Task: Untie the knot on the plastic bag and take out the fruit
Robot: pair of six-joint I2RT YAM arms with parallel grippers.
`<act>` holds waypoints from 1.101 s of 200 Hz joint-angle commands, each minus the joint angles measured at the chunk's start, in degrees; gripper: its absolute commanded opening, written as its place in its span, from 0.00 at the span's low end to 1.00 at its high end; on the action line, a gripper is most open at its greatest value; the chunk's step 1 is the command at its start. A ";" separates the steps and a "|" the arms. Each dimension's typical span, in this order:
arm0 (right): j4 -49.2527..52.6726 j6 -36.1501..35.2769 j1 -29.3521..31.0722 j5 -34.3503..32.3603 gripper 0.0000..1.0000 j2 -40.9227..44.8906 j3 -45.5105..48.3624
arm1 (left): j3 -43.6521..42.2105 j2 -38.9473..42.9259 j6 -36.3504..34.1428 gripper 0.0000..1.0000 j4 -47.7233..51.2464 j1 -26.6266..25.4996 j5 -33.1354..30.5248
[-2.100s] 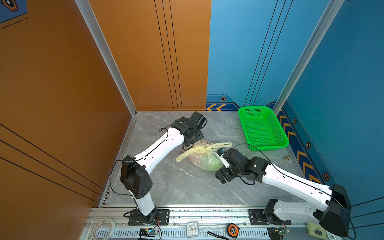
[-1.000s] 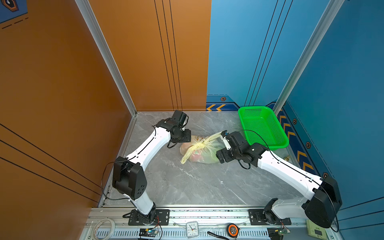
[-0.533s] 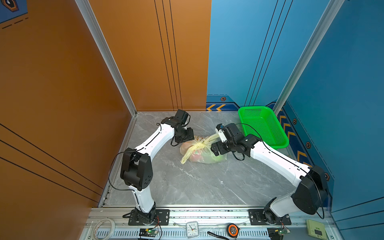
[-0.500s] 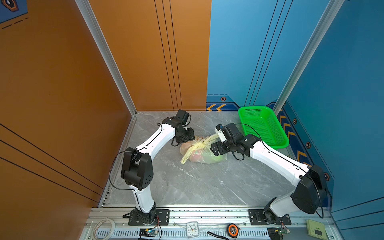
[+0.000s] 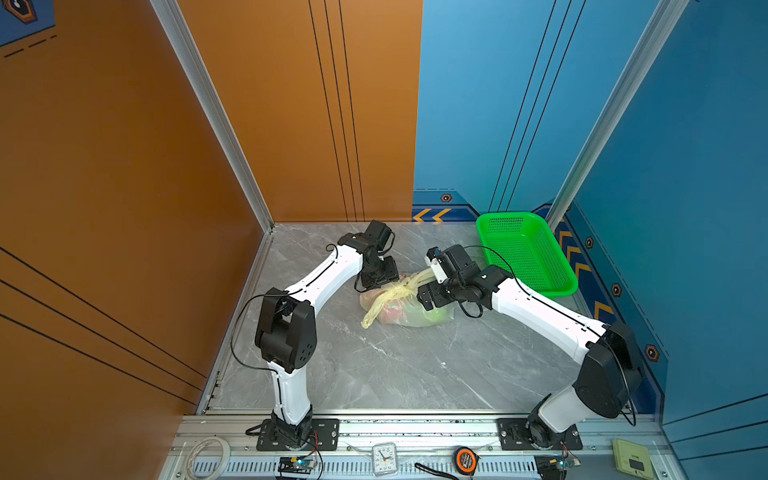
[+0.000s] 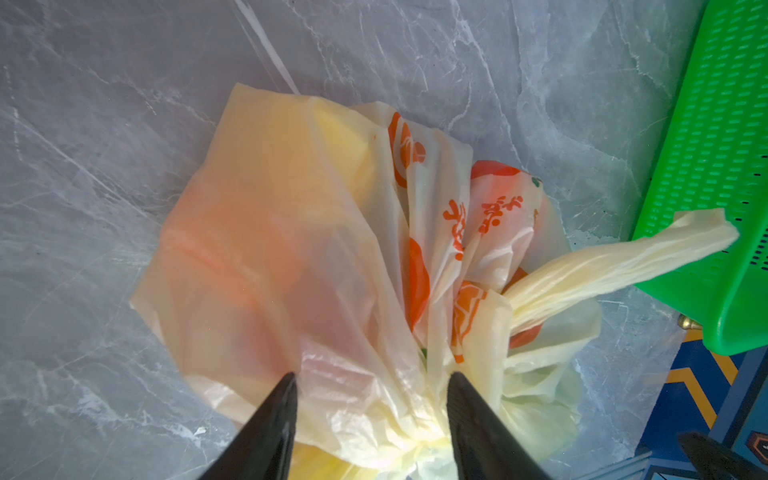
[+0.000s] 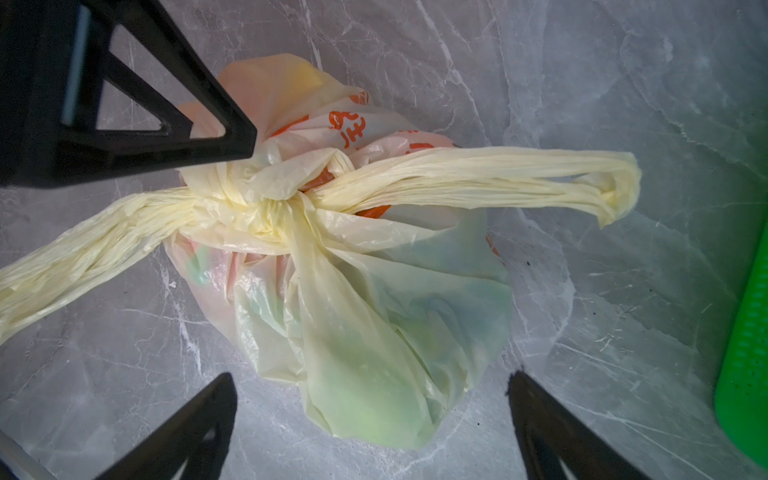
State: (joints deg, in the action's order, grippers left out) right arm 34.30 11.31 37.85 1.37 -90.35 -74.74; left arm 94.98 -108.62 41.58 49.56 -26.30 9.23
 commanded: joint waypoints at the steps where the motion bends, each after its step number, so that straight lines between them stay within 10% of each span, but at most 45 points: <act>1: -0.19 -1.18 0.30 0.62 1.00 -0.44 -1.07 | 1.43 -1.82 1.34 0.57 2.35 -0.28 -0.77; 100: -3.98 -2.03 1.26 2.60 1.00 -2.61 0.34 | 2.89 -3.78 2.72 0.00 3.43 -1.16 -0.67; 164: -4.99 -4.80 1.54 2.82 0.92 -8.79 -3.80 | 3.46 -0.59 3.55 0.00 3.31 -0.66 -1.02; 220: -6.40 -6.54 1.15 3.01 0.64 -10.74 -5.56 | 3.22 0.84 3.24 0.00 3.29 -0.50 -0.45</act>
State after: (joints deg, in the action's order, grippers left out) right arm 29.69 5.96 39.11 3.53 -100.33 -77.69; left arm 97.12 -110.02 44.66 51.07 -27.00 9.21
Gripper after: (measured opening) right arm 0.689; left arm 0.045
